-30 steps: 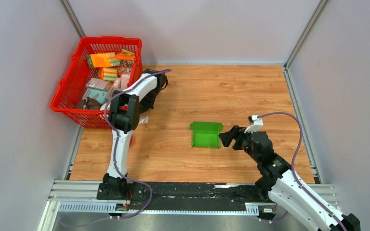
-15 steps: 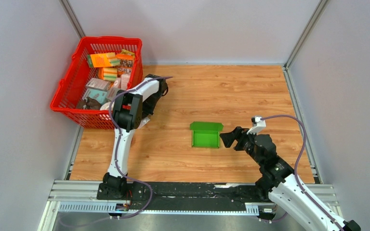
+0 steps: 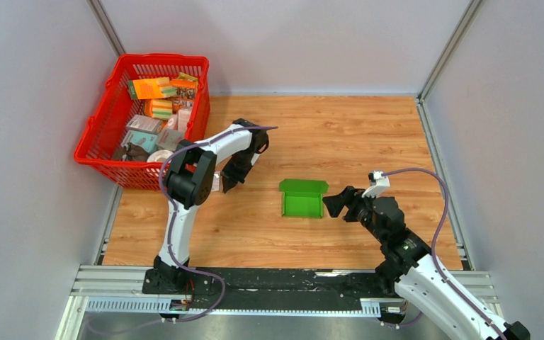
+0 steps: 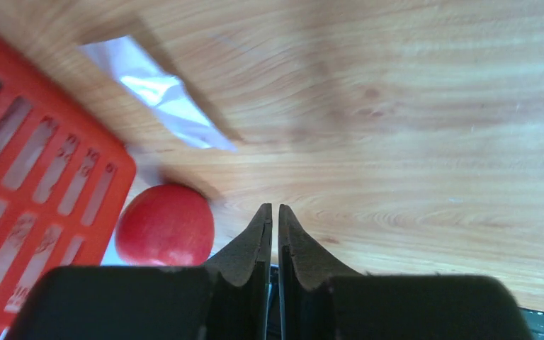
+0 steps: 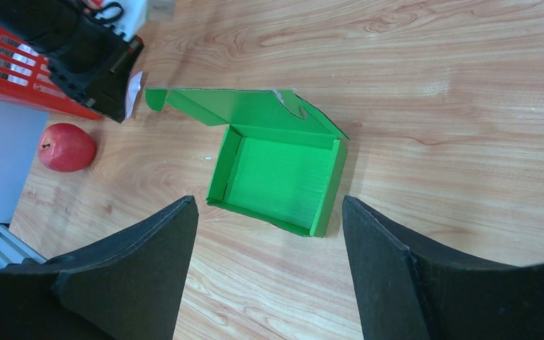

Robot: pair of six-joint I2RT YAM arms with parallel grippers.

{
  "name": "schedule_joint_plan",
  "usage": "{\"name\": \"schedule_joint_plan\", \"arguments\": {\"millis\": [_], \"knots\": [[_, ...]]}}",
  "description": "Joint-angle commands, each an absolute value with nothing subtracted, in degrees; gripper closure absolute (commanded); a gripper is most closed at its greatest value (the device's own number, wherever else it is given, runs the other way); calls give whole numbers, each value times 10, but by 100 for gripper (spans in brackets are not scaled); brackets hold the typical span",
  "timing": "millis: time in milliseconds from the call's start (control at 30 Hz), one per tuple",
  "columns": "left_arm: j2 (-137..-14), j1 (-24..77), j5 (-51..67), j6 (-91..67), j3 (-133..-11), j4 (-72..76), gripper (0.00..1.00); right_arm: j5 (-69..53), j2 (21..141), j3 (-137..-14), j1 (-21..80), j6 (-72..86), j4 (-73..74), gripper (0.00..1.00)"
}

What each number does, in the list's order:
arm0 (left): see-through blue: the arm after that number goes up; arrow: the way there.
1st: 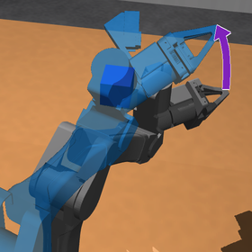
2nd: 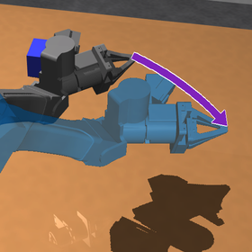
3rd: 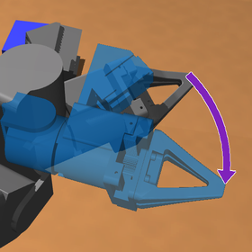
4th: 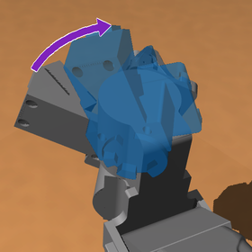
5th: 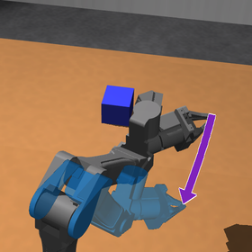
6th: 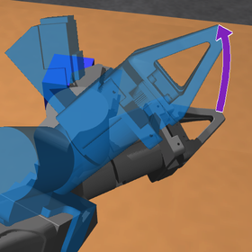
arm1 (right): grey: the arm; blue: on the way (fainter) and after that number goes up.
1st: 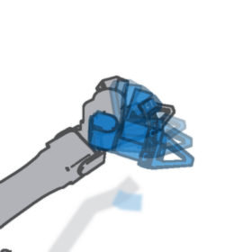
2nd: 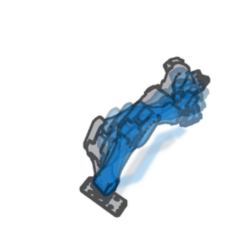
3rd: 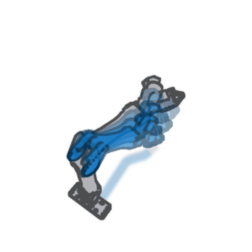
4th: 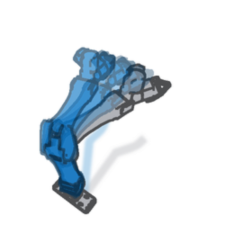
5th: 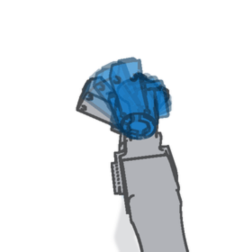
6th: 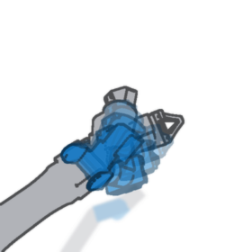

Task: Fold the paper box

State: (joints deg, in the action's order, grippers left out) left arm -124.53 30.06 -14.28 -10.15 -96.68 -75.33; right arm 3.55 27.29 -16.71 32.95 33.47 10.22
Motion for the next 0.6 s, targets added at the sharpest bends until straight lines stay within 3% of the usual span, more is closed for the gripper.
{"name": "schedule_joint_plan", "arguments": {"millis": [0, 33, 67, 100, 133, 567], "knots": [[-1160, 279, -188, -120, -942, -703, 80, 39, 266, -163, 329, 334, 89, 23], [-1163, 273, -196, -127, -952, -706, 76, 38, 267, -163, 329, 336, 86, 23], [-1168, 265, -193, -127, -959, -710, 65, 38, 268, -163, 329, 336, 84, 23], [-1176, 248, -189, -125, -963, -710, 52, 37, 269, -163, 329, 335, 82, 23], [-1179, 240, -179, -120, -967, -705, 32, 36, 273, -163, 328, 337, 78, 23], [-1251, 154, -11, -84, -1040, -706, 33, 36, 273, -162, 329, 334, 77, 23]]}}
